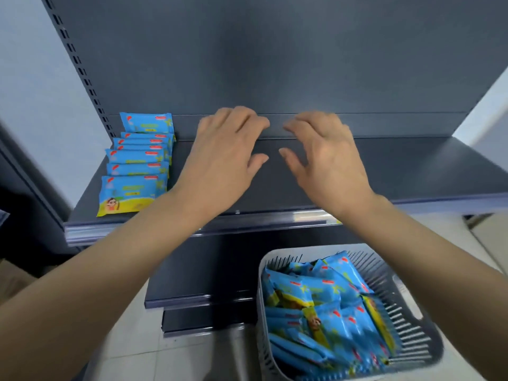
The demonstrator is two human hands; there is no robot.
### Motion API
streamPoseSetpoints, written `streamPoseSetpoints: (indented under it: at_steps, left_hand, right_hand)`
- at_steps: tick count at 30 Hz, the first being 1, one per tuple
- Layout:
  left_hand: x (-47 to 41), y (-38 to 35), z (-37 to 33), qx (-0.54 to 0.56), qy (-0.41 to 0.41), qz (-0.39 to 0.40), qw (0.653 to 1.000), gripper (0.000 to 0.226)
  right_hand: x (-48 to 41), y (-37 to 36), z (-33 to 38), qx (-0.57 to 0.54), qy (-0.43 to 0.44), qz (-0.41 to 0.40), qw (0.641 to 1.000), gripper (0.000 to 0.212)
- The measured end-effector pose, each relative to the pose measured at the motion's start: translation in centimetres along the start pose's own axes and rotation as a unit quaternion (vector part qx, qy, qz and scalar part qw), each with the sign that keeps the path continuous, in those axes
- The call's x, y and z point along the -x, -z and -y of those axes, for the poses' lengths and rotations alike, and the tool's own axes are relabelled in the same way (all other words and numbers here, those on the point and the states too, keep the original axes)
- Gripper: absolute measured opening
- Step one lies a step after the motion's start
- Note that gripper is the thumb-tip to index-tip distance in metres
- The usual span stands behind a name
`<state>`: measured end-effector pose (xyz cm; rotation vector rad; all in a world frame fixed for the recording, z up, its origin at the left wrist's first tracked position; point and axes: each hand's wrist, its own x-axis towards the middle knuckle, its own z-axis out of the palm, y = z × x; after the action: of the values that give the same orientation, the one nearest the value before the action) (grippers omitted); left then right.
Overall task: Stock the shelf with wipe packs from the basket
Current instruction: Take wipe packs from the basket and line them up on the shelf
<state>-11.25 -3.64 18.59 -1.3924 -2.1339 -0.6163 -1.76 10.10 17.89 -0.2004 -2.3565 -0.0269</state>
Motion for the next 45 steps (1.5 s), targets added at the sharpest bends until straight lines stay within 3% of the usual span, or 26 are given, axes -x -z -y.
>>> streamPoseSetpoints:
  at_steps: [6,13,19,25,30,32,35,41,45]
  left_hand:
    - [0.8,-2.0,-7.1,0.034,-0.02,0.009,0.999,0.039]
    - [5.6,-9.2,-11.2,0.059,0.029,0.163,0.984,0.04]
    - [11.3,-14.3,-11.6,0.096,0.109,0.345,0.927,0.034]
    - [14.6,-15.6,-11.3,0.075,0.153,0.412,0.895,0.033]
    - [16.1,-16.0,-11.8,0.053,0.152,0.485,0.86,0.035]
    - [16.8,-16.3,-12.4,0.061,0.158,0.5,0.849,0.035]
    - [17.4,-17.0,-12.9,0.078,0.174,0.517,0.834,0.035]
    - [18.0,-19.2,-13.0,0.057,0.157,0.578,0.799,0.04]
    - [17.6,-20.5,-13.2,0.1,0.202,0.583,0.78,0.042]
  right_hand:
    - [4.8,3.1,-4.9,0.015,-0.012,0.03,0.999,0.034]
    - [12.4,0.1,-9.1,-0.026,-0.025,0.2,0.979,0.035]
    - [18.5,-5.3,-11.3,-0.037,-0.01,0.405,0.914,0.038]
    - [21.0,-10.7,-10.4,-0.095,-0.019,0.525,0.846,0.045]
    - [21.8,-14.3,-9.1,-0.114,-0.068,0.569,0.811,0.06]
    - [22.1,-15.4,-9.0,-0.122,-0.075,0.573,0.807,0.053]
    - [22.5,-15.8,-9.2,-0.123,-0.084,0.55,0.822,0.032]
    - [20.8,-13.1,-11.1,-0.135,-0.096,0.483,0.86,0.014]
    - [18.9,-9.8,-12.2,-0.144,-0.09,0.437,0.883,0.027]
